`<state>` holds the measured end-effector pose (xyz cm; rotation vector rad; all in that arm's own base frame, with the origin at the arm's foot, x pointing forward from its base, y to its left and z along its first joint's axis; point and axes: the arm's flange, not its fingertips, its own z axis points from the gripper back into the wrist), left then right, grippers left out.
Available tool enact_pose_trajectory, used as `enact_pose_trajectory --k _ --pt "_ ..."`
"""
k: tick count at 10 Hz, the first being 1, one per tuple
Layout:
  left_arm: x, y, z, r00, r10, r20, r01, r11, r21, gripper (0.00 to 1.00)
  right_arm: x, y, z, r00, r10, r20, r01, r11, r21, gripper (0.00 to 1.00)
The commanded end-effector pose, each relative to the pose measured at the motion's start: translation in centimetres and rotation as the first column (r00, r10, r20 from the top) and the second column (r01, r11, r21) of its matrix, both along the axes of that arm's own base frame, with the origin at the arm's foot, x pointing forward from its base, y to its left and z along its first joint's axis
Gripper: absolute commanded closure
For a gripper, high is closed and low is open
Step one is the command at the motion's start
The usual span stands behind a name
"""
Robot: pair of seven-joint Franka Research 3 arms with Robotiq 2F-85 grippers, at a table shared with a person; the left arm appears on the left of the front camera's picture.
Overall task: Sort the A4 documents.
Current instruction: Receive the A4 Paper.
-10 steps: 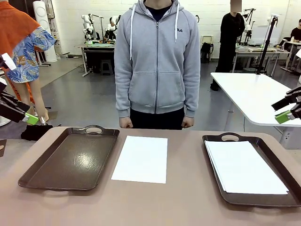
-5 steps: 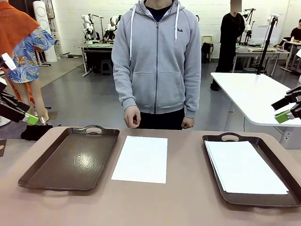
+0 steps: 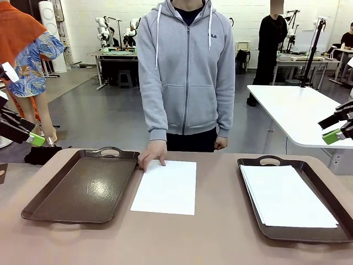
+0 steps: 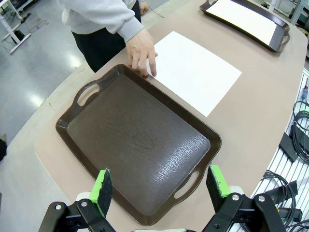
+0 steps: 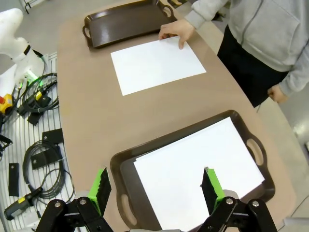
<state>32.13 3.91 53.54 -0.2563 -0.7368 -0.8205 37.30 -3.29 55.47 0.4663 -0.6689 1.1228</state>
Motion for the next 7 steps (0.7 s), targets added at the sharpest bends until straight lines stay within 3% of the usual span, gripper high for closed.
enact_pose_trajectory --k 1,7 --pt "0.03 0.12 -0.15 1.0 -0.004 -0.002 0.004 1.0 -0.011 0.0 -0.04 0.08 0.0 1.0 0.0 -0.002 0.0 1.0 -0.007 0.02" --pt "0.03 0.12 -0.15 1.0 -0.004 -0.002 0.004 1.0 -0.011 0.0 -0.04 0.08 0.0 1.0 0.0 -0.002 0.0 1.0 -0.007 0.02"
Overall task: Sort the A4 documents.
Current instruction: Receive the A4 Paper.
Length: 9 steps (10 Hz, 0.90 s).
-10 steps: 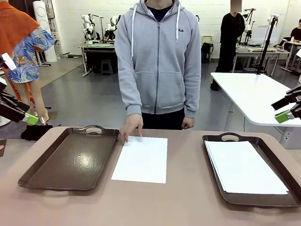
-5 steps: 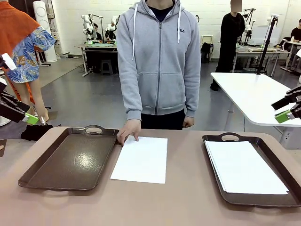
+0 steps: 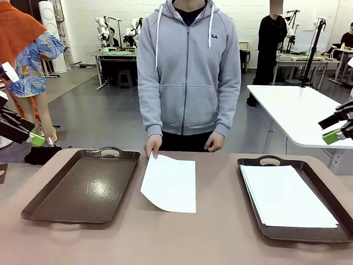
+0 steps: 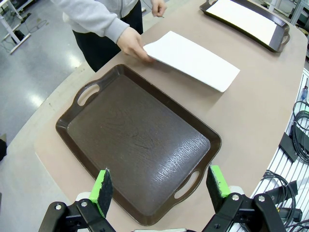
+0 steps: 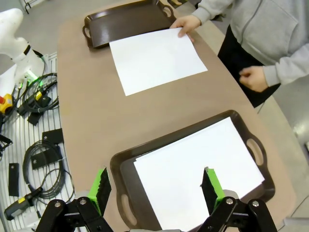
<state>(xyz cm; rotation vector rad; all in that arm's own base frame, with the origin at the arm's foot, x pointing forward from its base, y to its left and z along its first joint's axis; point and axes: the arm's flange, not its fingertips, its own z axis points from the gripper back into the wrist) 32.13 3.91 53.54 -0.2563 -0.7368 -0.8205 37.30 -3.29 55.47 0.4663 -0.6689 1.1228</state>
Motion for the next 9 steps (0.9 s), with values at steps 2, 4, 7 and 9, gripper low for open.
enact_pose_trajectory --k 2,4,7,9 --pt "0.03 0.12 -0.15 1.0 -0.004 -0.002 0.004 1.0 -0.011 0.0 -0.04 0.08 0.0 1.0 0.0 -0.002 0.0 1.0 -0.007 0.02" --pt "0.03 0.12 -0.15 1.0 -0.004 -0.002 0.004 1.0 -0.011 0.0 -0.04 0.08 0.0 1.0 0.0 -0.002 0.0 1.0 -0.007 0.02" --pt "0.03 0.12 -0.15 1.0 -0.004 -0.002 0.004 1.0 -0.011 0.0 -0.04 0.08 0.0 1.0 0.0 -0.002 0.0 1.0 -0.007 0.02" --pt "0.03 0.12 -0.15 1.0 -0.004 -0.002 0.004 1.0 -0.011 0.0 -0.04 0.08 0.0 1.0 0.0 -0.002 0.0 1.0 -0.007 0.02"
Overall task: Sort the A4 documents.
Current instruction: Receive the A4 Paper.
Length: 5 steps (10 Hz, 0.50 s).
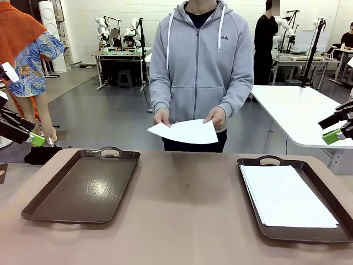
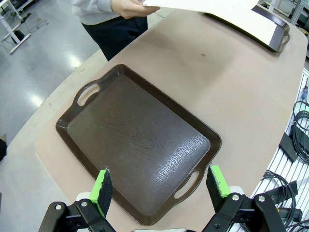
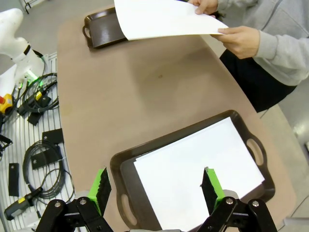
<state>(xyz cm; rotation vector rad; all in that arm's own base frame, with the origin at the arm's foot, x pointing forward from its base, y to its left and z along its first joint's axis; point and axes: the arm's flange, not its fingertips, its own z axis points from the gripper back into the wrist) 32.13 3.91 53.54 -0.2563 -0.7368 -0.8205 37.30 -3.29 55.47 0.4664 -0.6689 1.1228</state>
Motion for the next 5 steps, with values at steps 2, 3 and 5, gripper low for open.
enact_pose_trajectory --k 2,3,5 --pt "0.03 0.12 -0.15 1.0 -0.004 -0.002 0.004 1.0 -0.011 0.0 -0.04 0.08 0.0 1.0 0.0 -0.002 0.0 1.0 -0.007 0.02" --pt "0.03 0.12 -0.15 1.0 -0.004 -0.002 0.004 1.0 -0.011 0.0 -0.04 0.08 0.0 1.0 0.0 -0.002 0.0 1.0 -0.007 0.02" --pt "0.03 0.12 -0.15 1.0 -0.004 -0.002 0.004 1.0 -0.011 0.0 -0.04 0.08 0.0 1.0 0.0 -0.002 0.0 1.0 -0.007 0.02"
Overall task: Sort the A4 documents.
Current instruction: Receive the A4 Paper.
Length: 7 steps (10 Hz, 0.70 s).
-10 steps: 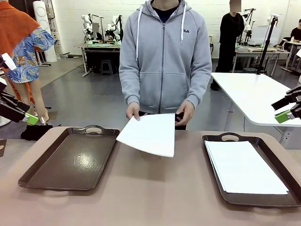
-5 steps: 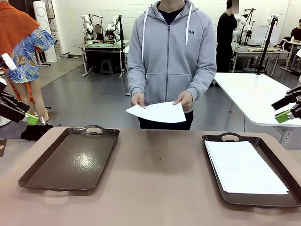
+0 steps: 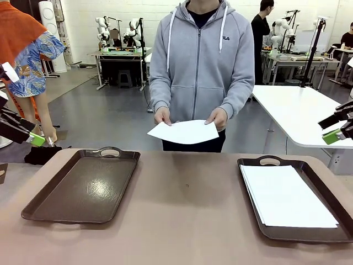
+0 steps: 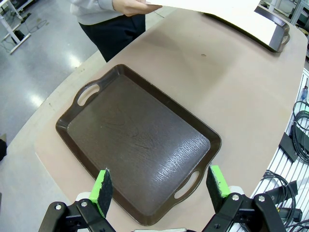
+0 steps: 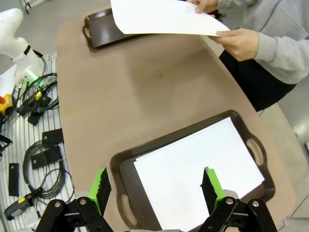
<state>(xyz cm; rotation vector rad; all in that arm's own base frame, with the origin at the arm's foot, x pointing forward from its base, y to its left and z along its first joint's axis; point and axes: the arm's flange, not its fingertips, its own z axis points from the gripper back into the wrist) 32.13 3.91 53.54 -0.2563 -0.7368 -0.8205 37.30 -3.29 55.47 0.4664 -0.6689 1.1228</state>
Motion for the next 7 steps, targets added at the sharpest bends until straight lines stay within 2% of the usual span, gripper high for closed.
enact_pose_trajectory --k 1,7 --pt "0.03 0.12 -0.15 1.0 -0.004 -0.002 0.004 1.0 -0.011 0.0 -0.04 0.08 0.0 1.0 0.0 -0.002 0.0 1.0 -0.007 0.02" --pt "0.03 0.12 -0.15 1.0 -0.004 -0.002 0.004 1.0 -0.011 0.0 -0.04 0.08 0.0 1.0 0.0 -0.002 0.0 1.0 -0.007 0.02"
